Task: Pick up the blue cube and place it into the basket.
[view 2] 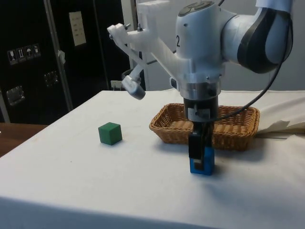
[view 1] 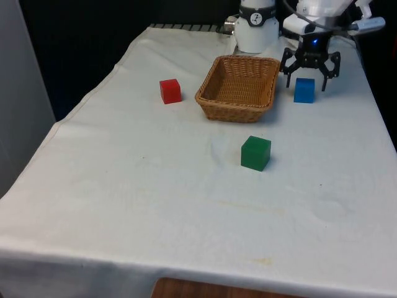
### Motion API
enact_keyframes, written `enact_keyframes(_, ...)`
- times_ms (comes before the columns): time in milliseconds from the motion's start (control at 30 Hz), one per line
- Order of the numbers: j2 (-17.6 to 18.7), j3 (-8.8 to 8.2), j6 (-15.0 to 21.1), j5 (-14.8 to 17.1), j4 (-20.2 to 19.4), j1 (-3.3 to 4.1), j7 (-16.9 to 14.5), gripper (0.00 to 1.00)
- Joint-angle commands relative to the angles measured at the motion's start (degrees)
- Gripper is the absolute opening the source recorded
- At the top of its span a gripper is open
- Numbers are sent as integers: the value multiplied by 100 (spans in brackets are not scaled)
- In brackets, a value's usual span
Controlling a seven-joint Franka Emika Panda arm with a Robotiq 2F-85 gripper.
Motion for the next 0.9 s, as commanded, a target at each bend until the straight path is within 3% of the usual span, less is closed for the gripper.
enact_keyframes(0,-69,-126,6,-275,-11,52,201,100)
enact_keyframes(100,-6,-115,-11,-223,17,52,160,100)
enact_keyframes(133,97,-17,0,-23,17,0,6,100)
enact_keyframes(167,11,-103,-17,-206,23,52,149,100)
enact_keyframes(267,46,-74,-17,-155,40,46,115,97)
enact_keyframes(333,46,-69,-17,-138,40,40,103,79)
enact_keyframes(367,46,-63,-17,-132,40,40,103,62)
enact_keyframes(433,52,-57,-17,-126,40,40,97,39)
enact_keyframes(467,138,-17,0,-23,57,0,6,29)
enact_keyframes(500,52,-57,-17,-120,40,40,92,19)
enact_keyframes(567,46,-52,-17,-115,40,40,86,0)
enact_keyframes(733,126,-11,0,-23,57,6,6,0)
enact_keyframes(867,52,-46,-11,-103,40,34,74,0)
